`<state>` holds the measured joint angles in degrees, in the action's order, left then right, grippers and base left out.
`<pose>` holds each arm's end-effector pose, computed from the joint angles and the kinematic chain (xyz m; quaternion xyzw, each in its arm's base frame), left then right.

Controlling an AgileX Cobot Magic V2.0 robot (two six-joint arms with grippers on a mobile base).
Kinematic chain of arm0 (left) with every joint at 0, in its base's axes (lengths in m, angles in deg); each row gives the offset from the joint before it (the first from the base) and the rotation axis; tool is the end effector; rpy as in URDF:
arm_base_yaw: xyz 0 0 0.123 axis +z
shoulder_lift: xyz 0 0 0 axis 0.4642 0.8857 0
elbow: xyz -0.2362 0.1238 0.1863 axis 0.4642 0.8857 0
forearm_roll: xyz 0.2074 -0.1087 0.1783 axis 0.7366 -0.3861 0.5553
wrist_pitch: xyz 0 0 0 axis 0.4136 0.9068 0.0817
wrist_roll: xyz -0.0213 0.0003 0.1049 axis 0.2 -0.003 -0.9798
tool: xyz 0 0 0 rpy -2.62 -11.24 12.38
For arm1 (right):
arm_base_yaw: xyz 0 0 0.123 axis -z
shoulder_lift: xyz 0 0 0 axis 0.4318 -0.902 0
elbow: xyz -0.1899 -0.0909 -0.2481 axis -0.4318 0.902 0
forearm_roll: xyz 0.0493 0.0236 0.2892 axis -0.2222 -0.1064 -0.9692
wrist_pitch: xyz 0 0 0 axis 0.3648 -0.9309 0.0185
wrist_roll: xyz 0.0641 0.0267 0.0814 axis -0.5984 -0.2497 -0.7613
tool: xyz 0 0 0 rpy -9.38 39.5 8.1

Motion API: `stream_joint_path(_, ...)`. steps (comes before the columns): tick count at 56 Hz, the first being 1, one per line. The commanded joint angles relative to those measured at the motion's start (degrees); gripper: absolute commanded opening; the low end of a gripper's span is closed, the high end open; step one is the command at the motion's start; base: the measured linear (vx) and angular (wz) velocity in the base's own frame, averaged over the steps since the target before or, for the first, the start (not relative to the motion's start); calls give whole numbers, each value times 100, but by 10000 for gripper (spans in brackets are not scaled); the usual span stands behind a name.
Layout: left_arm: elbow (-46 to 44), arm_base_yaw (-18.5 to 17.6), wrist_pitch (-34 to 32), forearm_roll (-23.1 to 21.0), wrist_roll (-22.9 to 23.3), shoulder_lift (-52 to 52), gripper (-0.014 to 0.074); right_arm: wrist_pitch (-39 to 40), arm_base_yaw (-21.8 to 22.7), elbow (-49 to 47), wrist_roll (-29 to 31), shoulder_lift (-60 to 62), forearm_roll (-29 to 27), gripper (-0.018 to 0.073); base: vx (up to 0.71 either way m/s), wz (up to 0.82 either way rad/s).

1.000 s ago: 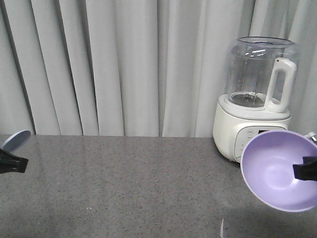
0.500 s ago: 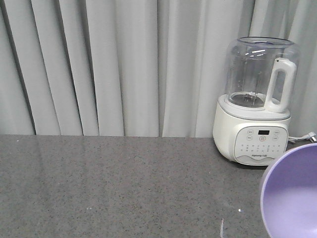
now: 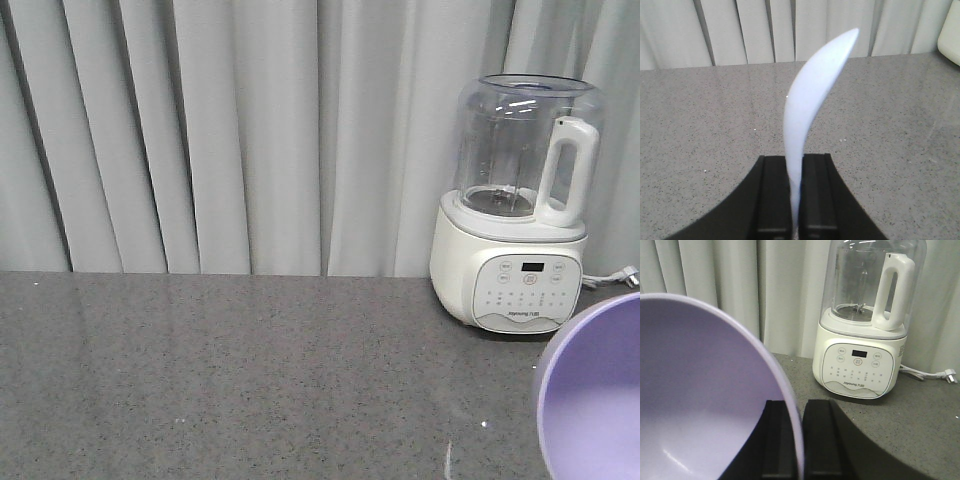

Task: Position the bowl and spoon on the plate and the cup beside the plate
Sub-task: 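Drive the base holding spoon and bowl to the counter with the blue plate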

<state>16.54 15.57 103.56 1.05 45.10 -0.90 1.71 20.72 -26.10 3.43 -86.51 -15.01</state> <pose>0.1044 -0.0147 0.3795 0.0463 0.8104 -0.0468 0.5821 0.1223 0.0186 0.3970 -0.0784 0.7549 0.0386 0.6500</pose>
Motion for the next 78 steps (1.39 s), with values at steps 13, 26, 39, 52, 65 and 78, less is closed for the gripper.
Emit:
stream_joint_path(13, -148, -33, -438, -19, 5, 36, -6, 518, 7, -161, 28, -23, -25, -8, 0, 0)
stream_joint_path(26, -148, -33, -438, -19, 5, 36, -6, 518, 7, -161, 28, -43, -19, -8, -2, -6)
stream_joint_path(39, -148, -33, -438, -19, 5, 36, -6, 518, 7, -161, 28, -49, -19, -8, -9, -34)
stream_joint_path(52, -148, -33, -438, -19, 5, 36, -6, 518, 7, -161, 28, -60, -19, -8, -15, -61)
stream_joint_path(65, -148, -33, -438, -19, 5, 36, -6, 518, 7, -161, 28, -60, -19, -8, -20, -76)
stream_joint_path(78, -148, -33, -438, -19, 5, 36, -6, 518, 7, -161, 28, -60, -19, -8, -20, -78)
